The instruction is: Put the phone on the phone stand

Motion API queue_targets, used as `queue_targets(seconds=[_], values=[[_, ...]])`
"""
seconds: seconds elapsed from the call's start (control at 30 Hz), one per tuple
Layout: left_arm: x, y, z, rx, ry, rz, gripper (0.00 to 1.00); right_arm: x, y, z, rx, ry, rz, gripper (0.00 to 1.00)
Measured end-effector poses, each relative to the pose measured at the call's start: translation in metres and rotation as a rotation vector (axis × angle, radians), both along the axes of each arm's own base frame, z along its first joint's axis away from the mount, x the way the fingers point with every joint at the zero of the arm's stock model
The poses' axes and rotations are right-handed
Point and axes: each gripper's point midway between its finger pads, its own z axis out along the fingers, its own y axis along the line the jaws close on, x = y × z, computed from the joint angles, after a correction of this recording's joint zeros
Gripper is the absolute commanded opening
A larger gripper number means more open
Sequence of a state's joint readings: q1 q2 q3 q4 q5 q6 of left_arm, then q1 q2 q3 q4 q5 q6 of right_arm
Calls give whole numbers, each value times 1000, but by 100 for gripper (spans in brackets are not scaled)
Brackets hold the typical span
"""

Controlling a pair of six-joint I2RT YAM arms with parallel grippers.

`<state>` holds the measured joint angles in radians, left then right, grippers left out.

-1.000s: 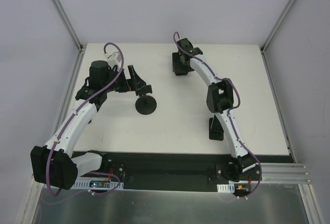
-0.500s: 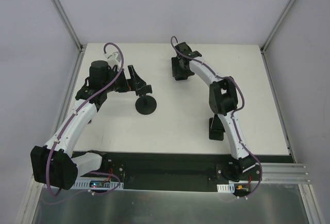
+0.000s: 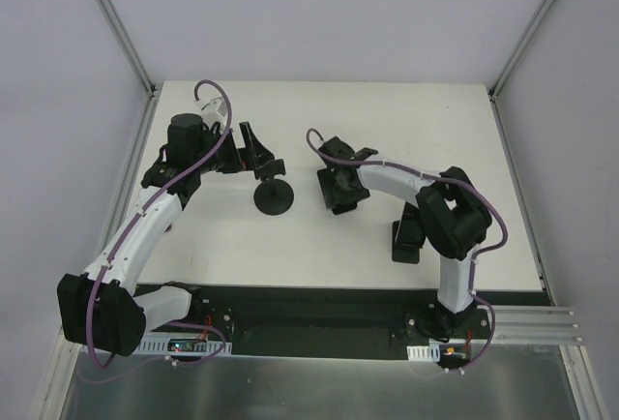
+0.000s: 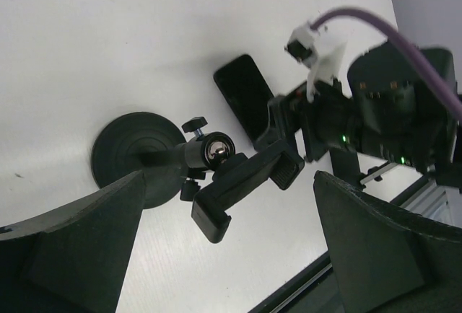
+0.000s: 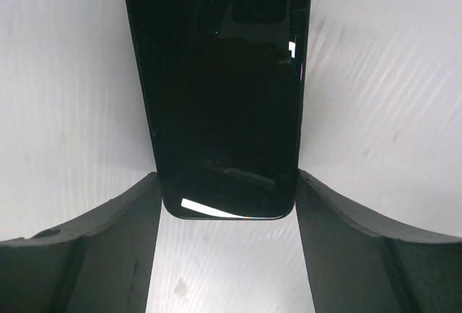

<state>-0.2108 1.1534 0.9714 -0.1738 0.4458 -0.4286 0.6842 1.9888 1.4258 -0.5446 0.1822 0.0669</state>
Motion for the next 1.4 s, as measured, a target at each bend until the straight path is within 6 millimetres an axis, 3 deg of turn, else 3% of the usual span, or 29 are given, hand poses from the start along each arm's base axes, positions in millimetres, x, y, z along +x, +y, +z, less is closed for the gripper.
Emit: queue_targets(seconds=[0.1,0.2,0.33,0.47,0.57,0.73,0.83,0.97,1.0,1.07,1.17,1.27,1.4], values=[[0,0,0,0,0,0,98,-36,-1,-1,-2,9,26,78],[0,0,0,0,-1,-1,98,-54,-2,-4,4,9,42,88],[-1,-2,1,0,-2,-4,97,-51,2,-4,17,-13,48,93],[0,-1,0,5,-4,0,84,-45,7,-4,23,-30,67,94],[0,0,0,17,-15,-4,82,-40,13,-8,25,-32,87,88],[0,2,3,26,-32,2,79,-35,21,-9,44,-35,121,63],[1,4,3,33,-34,15,79,-34,22,-8,38,-49,131,40],[1,5,2,35,-32,17,79,-33,25,-5,27,-87,143,1],[1,5,2,35,-31,17,80,-33,25,-3,30,-102,145,1],[1,5,2,35,-31,17,82,-25,31,21,63,-199,149,1],[1,5,2,35,-31,16,82,-35,35,40,99,-280,196,1],[1,5,2,35,-32,17,82,-53,25,32,80,-284,227,1],[1,5,3,35,-34,16,83,-57,13,25,43,-278,230,3]])
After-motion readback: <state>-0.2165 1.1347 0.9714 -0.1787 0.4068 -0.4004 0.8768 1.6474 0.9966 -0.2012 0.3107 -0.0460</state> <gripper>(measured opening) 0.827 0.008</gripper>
